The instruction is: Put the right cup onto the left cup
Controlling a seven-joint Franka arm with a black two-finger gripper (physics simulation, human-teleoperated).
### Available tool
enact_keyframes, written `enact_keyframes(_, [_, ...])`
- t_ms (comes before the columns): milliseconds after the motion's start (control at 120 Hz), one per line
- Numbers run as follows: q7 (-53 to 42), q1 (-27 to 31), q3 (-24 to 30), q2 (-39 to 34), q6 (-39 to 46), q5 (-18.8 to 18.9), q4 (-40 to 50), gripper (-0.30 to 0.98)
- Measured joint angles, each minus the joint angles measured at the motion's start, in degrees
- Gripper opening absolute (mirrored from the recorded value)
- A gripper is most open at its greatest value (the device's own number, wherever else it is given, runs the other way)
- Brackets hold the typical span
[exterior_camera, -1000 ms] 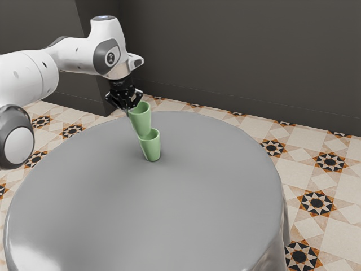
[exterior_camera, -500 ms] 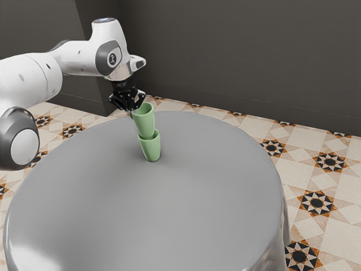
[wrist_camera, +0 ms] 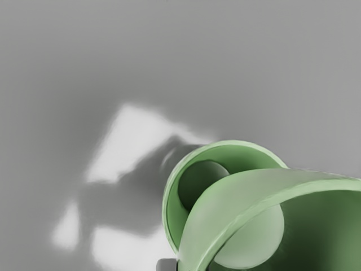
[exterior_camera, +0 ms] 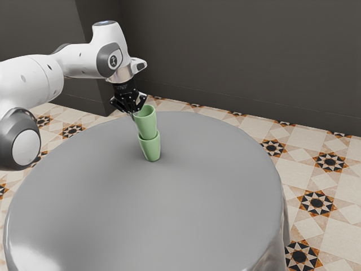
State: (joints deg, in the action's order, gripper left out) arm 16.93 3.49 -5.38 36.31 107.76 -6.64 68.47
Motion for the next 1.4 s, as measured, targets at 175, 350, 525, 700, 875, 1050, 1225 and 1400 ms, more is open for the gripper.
enact_keyframes(175, [-0.2,0.43,-0.01,0.31,0.24,-0.04,-0.22,-0.1])
enact_keyframes(350, [-0.27,0.47,0.09,0.58,0.55,-0.73,0.31,0.08])
enact_keyframes(525, [-0.07,0.37,0.17,-0.53,0.63,-1.7,0.55,0.41])
enact_keyframes(700, [-0.06,-0.42,0.19,-7.65,0.27,-1.92,5.12,0.57])
enact_keyframes(875, [-0.1,-3.35,0.2,-15.94,-1.52,-0.63,9.74,0.63])
enact_keyframes(1050, [-0.76,-5.63,0.55,-23.55,-2.58,5.59,14.55,0.66])
enact_keyframes(1225, [-1.74,-6.08,0.6,-32.54,-2.88,8.25,24.46,0.68])
enact_keyframes(1400, [-2.42,-6.12,0.63,-38.27,-2.79,8.96,30.94,0.68])
